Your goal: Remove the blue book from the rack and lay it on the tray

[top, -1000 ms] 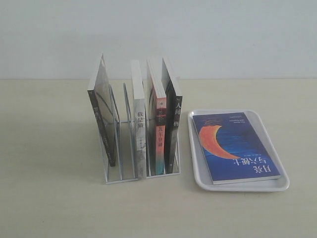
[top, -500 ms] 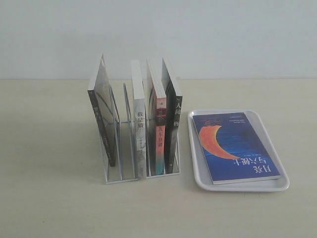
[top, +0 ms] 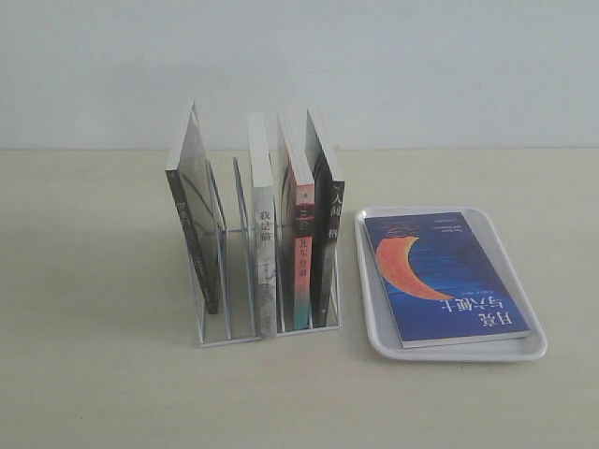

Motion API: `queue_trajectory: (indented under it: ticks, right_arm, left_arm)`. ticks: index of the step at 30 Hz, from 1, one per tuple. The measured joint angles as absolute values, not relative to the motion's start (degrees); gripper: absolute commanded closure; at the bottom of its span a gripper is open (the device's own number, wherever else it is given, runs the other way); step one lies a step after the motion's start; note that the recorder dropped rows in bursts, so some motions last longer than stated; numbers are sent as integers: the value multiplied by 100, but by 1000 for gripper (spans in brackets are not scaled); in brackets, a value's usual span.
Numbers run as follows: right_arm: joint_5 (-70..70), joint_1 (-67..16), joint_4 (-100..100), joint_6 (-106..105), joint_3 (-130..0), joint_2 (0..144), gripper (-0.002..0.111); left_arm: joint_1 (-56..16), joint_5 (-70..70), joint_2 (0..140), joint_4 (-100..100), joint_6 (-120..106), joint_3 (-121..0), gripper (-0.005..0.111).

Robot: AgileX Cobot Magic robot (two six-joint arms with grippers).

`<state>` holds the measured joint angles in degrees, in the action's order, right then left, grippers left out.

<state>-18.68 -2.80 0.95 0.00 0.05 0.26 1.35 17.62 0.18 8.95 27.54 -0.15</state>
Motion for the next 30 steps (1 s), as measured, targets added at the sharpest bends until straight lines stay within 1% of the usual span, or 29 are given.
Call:
queue_trajectory:
  ticks: [15, 22, 30]
  right_arm:
    - [-1916, -260, 139, -129, 5, 26, 108]
    - [-1935, 264, 164, -43, 5, 26, 108]
    - [-1935, 321, 157, 0, 5, 26, 108]
  left_arm:
    - [135, 1762, 18, 895, 2754, -15, 103]
    - [135, 1762, 18, 895, 2754, -15, 103]
    - [135, 1762, 18, 895, 2754, -15, 103]
